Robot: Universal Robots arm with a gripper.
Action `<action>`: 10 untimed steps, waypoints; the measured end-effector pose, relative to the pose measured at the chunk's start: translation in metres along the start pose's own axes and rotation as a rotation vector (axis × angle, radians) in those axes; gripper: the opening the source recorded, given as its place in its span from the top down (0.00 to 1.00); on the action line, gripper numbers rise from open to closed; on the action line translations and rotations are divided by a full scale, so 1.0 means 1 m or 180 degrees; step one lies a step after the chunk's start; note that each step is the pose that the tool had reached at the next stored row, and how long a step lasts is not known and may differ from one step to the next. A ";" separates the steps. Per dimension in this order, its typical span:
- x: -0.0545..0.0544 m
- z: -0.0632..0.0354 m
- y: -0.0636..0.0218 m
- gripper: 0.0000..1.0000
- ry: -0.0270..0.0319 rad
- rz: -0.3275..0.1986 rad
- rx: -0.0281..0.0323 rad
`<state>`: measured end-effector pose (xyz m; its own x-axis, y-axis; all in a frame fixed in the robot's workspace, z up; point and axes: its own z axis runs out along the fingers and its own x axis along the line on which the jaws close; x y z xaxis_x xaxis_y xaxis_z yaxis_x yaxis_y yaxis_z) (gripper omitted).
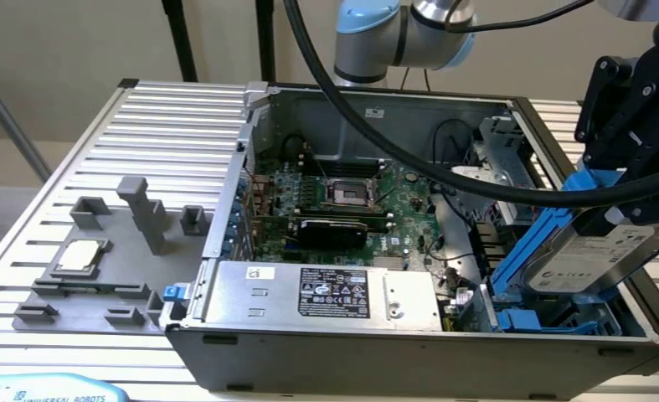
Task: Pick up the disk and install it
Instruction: 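Insert the disk into the insertion slot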
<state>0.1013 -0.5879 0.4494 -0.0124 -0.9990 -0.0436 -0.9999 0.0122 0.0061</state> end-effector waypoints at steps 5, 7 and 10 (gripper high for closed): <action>0.000 0.0039 -0.0011 0.67 0.0000 0.0000 -0.0008; 0.000 0.0053 -0.0015 0.67 0.0001 0.0001 -0.0013; 0.000 0.0075 -0.0027 0.67 0.0000 0.0001 -0.0023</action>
<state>0.1040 -0.5879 0.4418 -0.0128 -0.9990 -0.0436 -0.9998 0.0122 0.0134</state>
